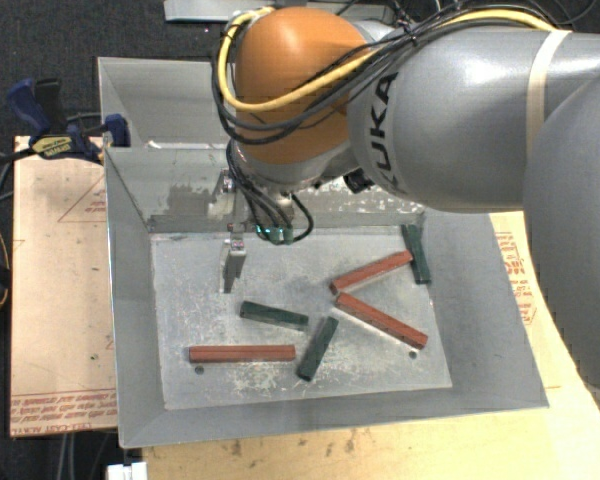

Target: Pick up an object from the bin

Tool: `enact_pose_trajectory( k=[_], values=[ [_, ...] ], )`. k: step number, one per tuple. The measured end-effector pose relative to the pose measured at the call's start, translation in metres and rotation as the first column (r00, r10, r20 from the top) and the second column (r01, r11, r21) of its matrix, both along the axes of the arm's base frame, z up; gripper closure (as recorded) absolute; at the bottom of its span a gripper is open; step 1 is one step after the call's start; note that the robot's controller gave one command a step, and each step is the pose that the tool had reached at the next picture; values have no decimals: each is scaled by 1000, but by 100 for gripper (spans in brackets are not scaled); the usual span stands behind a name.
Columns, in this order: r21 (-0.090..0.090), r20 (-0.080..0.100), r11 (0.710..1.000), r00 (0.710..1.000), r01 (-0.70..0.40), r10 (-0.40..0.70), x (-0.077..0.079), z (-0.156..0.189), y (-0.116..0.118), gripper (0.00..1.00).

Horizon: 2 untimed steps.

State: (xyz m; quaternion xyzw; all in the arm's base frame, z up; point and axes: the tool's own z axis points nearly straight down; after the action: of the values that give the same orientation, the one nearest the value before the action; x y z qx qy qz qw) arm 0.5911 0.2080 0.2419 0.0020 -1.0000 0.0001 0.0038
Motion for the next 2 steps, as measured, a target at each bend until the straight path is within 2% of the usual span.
enact_pose_trajectory(
  k=[1, 2],
  values=[
    [1, 8, 1000, 1000, 3, -3, 2, 5, -1, 0],
    [2, 16, 998, 998, -61, 61, -8, -14, -1, 0]
  ],
)
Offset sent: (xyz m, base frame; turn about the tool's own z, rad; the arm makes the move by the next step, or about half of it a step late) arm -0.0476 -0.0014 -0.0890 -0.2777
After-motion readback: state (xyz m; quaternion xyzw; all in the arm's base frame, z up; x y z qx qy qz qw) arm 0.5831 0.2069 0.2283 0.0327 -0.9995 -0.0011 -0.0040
